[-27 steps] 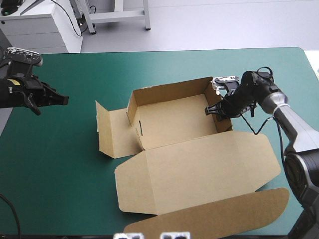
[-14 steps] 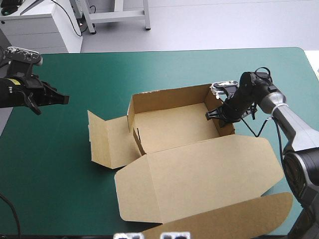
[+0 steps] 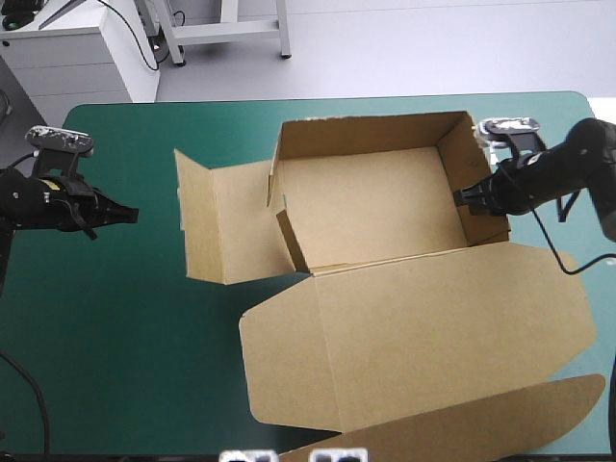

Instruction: Fold the box

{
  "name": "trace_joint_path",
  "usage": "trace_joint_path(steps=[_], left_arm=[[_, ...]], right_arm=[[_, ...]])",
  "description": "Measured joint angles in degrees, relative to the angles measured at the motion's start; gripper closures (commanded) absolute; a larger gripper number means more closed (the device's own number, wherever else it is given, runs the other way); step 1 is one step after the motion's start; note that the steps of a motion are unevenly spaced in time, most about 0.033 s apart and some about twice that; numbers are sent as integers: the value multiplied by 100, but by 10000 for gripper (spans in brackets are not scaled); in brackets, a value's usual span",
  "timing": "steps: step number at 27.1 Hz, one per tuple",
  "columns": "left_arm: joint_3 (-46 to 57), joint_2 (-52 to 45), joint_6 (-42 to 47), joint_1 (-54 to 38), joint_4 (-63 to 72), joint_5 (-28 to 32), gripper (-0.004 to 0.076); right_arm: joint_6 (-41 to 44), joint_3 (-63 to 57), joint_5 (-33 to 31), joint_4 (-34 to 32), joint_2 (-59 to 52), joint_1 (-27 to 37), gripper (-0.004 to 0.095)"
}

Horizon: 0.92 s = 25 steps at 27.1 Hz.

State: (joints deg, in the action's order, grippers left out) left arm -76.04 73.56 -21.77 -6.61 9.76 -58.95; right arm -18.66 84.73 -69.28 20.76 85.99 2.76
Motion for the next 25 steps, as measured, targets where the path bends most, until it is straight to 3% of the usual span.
trace_joint_path(steps=[4, 12, 19, 25], left_arm=[[524, 5, 20, -393, 472, 494, 731], [835, 29, -1375, -412, 2941, 655, 732], [835, 276, -2352, -412, 5167, -17, 732], [835, 375, -2825, -412, 6152, -613, 732]], right_arm=[[-550, 0, -153, 966, -454, 609, 922], [-630, 0, -190, 1135, -502, 639, 922], [-630, 0, -190, 1179, -502, 644, 922], [-630, 0, -109, 1203, -502, 644, 922]])
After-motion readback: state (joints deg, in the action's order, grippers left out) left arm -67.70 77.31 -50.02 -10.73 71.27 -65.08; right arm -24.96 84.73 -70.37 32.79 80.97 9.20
